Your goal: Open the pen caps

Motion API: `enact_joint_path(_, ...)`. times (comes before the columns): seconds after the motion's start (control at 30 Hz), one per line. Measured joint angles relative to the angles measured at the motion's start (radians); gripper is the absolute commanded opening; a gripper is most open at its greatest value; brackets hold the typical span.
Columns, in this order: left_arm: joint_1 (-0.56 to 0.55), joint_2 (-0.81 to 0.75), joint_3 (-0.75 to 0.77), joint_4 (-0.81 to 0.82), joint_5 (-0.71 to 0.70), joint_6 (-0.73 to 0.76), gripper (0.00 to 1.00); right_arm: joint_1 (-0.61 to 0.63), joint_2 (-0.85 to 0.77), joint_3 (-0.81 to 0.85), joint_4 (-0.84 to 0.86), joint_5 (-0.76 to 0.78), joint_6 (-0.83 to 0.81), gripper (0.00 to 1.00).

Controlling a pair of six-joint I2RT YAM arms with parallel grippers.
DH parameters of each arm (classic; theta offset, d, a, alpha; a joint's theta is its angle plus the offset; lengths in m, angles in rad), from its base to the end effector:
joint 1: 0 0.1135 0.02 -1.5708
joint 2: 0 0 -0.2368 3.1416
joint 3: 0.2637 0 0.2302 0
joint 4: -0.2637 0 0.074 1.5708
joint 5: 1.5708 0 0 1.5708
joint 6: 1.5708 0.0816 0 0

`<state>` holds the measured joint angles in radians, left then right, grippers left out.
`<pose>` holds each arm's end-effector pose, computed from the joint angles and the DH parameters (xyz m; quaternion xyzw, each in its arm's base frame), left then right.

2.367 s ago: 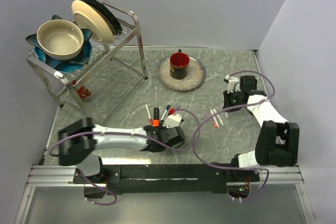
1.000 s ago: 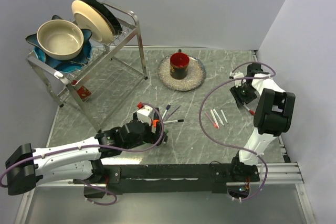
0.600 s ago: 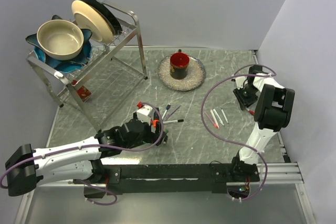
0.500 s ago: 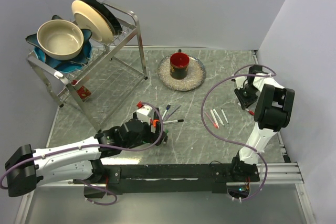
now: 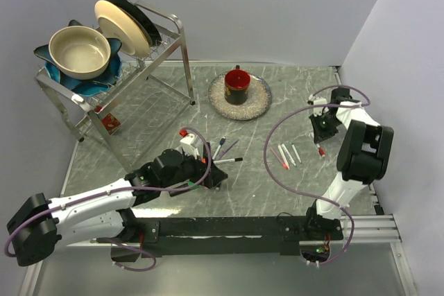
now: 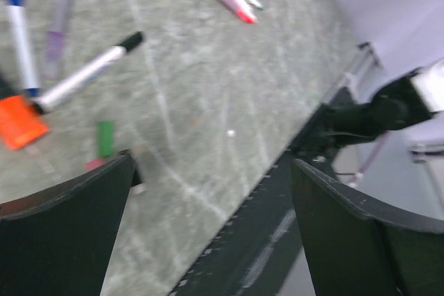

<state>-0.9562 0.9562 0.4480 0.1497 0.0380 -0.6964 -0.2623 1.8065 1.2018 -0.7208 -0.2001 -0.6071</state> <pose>0.1430 -0.2081 0.1967 0.1172 0.8134 -0.4295 0.3745 0.3226 -0.0698 0.1174 -0.1814 0.9708 0.0386 0.1522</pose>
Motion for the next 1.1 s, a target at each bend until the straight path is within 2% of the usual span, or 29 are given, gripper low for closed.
enact_joint_path(0.23,0.0,0.164,0.015,0.174,0.132,-0.089,0.99,0.002,-0.303,-0.066,0.009,-0.318,0.204,0.0)
enact_joint_path(0.37,0.001,0.32,0.083,0.274,0.206,-0.145,0.95,0.003,-0.441,-0.191,0.142,-0.625,0.459,0.0)
enact_joint_path(0.47,0.001,0.444,0.173,0.342,0.26,-0.186,0.94,0.009,-0.449,-0.294,0.225,-0.745,0.661,0.0)
enact_joint_path(0.67,-0.001,0.611,0.352,0.397,0.299,-0.248,0.92,0.009,-0.45,-0.431,0.379,-0.819,0.966,0.0)
enact_joint_path(0.7,-0.003,0.639,0.384,0.401,0.296,-0.259,0.88,0.009,-0.457,-0.44,0.403,-0.822,1.0,0.0)
enact_joint_path(0.8,-0.009,0.719,0.476,0.388,0.274,-0.28,0.86,0.009,-0.485,-0.464,0.475,-0.83,1.076,0.0)
enact_joint_path(0.93,-0.032,0.827,0.631,0.269,0.197,-0.287,0.82,0.013,-0.492,-0.47,0.508,-0.855,1.126,0.0)
enact_joint_path(1.1,-0.07,0.911,0.794,0.101,0.085,-0.258,0.71,0.031,-0.489,-0.47,0.511,-0.869,1.143,0.0)
